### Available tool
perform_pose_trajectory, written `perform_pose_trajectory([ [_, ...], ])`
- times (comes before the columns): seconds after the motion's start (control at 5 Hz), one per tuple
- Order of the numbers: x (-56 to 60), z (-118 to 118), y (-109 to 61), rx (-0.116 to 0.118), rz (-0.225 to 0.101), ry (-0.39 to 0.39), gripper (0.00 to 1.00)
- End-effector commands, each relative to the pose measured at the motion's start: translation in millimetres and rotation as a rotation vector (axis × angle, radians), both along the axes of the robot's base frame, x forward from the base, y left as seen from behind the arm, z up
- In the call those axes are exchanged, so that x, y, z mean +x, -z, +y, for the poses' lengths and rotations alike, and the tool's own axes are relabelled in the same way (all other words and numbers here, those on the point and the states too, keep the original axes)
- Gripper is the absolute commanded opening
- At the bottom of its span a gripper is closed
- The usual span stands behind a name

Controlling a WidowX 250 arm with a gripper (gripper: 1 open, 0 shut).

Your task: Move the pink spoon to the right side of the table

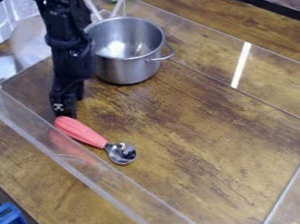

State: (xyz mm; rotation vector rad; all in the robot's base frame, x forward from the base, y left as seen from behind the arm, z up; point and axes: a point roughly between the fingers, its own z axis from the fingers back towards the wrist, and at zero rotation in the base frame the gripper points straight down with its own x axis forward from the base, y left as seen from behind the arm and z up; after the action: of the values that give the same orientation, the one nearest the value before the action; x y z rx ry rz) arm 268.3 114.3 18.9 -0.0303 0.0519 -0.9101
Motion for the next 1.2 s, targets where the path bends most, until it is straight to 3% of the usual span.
perform_pose_trajectory([
  [0.0,-6.5,-2.5,-3.2,-0.029,0.015,0.034,1.0],
  [0.2,-15.0,-12.5,-2.9,-0.05,0.027,0.114,1.0],
  [0.4,-10.6,-31.5,-2.0,-0.062,0.036,0.115,1.0],
  [0.6,-6.2,-50.5,-1.4,-0.073,0.044,0.116,0.0],
  [0.8,-6.8,-53.7,-0.9,-0.09,0.054,0.125,1.0],
  [1.0,-7.9,-58.0,-0.1,-0.108,0.063,0.137,1.0],
])
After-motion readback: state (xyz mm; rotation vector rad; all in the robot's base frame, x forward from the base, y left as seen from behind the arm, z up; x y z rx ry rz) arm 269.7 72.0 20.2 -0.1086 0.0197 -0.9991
